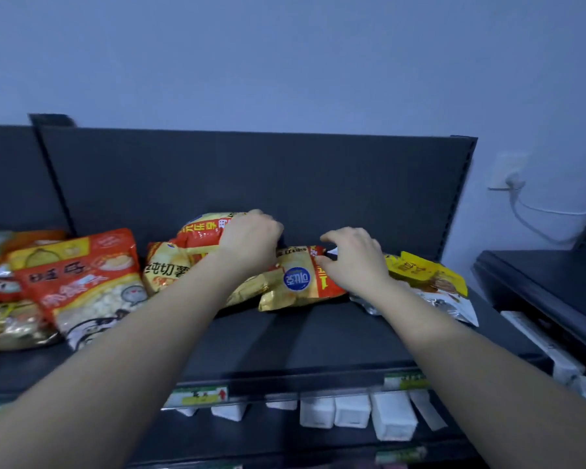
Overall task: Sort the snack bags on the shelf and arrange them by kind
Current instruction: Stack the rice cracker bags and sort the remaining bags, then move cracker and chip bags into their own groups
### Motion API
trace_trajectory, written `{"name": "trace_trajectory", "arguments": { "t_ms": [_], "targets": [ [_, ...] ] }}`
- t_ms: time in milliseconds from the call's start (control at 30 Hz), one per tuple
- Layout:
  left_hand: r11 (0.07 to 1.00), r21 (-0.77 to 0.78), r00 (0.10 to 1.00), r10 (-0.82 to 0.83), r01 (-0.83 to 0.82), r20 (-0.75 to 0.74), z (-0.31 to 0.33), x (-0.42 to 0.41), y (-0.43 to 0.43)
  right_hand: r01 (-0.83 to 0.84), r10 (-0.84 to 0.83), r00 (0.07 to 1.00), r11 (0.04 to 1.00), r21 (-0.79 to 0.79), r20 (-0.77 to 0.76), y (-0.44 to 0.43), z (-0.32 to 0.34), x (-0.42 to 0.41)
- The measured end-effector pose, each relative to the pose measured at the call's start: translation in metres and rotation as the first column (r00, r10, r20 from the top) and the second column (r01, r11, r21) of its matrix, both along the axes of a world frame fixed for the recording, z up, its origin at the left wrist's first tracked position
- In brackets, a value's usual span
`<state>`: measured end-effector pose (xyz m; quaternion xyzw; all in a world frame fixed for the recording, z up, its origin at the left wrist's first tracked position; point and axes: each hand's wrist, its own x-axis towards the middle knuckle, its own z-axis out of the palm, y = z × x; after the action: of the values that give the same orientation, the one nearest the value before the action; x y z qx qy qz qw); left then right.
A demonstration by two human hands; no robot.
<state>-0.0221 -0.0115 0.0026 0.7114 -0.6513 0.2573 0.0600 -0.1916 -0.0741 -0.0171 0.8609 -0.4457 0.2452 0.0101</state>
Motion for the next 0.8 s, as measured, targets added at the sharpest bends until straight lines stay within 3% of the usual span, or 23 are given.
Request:
{"name": "trace_trajectory", "arguments": {
  "t_ms": [400,800],
  "targets": [
    [0.932,-0.029,0.932,0.361,-0.360,0.030,0.018,0.113,0.153,-0.316,0.303,0.939,0.947,-0.060,-0.160,0.100,0.031,0.127],
    [0.850,-0.026,0.850,0.526,-0.526,0.003,0.013,0.259,0.307,-0.465,0.456,0.871,0.885,-0.008,-0.184,0.222,0.029,0.289]
  ]
}}
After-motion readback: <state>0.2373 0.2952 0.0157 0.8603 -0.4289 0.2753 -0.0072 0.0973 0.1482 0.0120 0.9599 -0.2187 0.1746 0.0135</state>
